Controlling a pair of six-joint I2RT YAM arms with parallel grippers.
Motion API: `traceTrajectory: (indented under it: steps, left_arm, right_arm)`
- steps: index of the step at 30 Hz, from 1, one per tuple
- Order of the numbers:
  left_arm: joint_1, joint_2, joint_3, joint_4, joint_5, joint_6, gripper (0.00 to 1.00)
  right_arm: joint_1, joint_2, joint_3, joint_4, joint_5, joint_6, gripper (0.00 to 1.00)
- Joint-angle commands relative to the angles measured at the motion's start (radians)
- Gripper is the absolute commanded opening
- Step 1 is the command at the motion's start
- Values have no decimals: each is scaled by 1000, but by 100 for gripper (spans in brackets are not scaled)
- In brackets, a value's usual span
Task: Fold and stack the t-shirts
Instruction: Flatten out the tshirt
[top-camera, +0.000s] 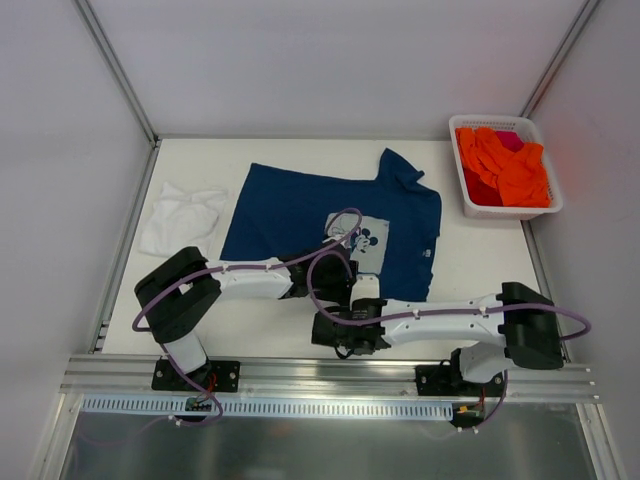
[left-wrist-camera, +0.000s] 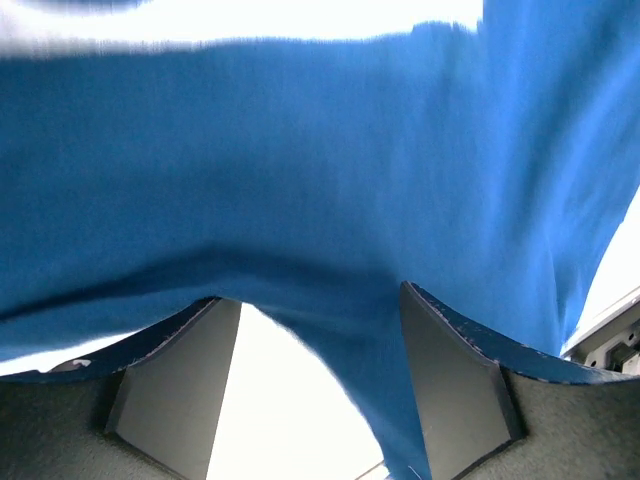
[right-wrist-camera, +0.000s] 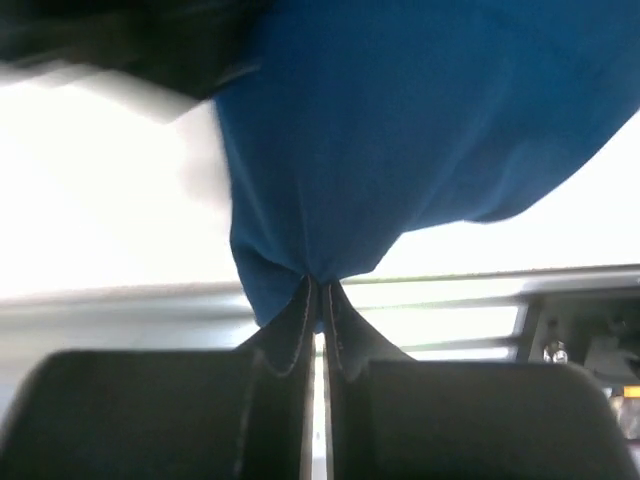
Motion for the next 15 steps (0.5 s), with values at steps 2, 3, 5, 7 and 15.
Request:
traceTrajectory:
  steps: [2,3,5,7,15]
  left_arm:
    - [1,-20,-6,-49,-18,12,65]
    - [1,-18,-5,-50,-15,12,65]
    - [1,-15,-3,-50,-6,12,65]
    - [1,-18,-4,-52,-4,13,65]
    - [1,-21,-5,-57,-7,29,65]
  right_arm:
    - [97,-25,210,-261,99,30,0]
    - [107,-15,268,-292,102,33,0]
    - [132,14,311,-375,109,51,0]
    - [146,34,343,-428,108,84,6]
    - [199,91,284,-496,51,199,69]
